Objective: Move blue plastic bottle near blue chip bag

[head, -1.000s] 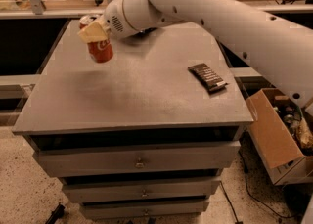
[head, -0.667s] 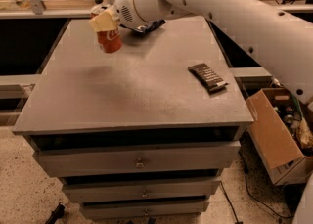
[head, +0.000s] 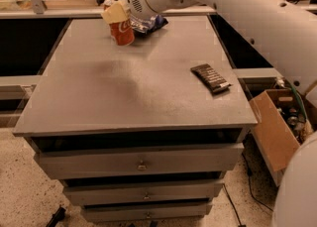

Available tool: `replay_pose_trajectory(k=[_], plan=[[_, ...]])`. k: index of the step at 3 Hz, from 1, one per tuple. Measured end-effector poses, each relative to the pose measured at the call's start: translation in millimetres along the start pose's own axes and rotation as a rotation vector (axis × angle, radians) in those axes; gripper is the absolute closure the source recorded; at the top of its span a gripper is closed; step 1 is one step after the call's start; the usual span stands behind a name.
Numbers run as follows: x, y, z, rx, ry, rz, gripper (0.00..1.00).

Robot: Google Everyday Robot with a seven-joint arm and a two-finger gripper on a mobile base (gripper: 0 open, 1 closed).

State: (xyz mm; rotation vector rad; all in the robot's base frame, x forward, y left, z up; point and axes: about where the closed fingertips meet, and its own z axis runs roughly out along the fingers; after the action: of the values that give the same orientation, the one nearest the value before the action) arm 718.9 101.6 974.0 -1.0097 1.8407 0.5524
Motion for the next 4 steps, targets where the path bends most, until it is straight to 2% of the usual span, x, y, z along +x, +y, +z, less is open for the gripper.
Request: replay_pose_trajectory(k=[2, 4], plan=[[8, -42, 10, 0.063, 0.060, 0.026, 1.00], [35, -88, 13, 0.109, 0.080, 0.102, 1.00]])
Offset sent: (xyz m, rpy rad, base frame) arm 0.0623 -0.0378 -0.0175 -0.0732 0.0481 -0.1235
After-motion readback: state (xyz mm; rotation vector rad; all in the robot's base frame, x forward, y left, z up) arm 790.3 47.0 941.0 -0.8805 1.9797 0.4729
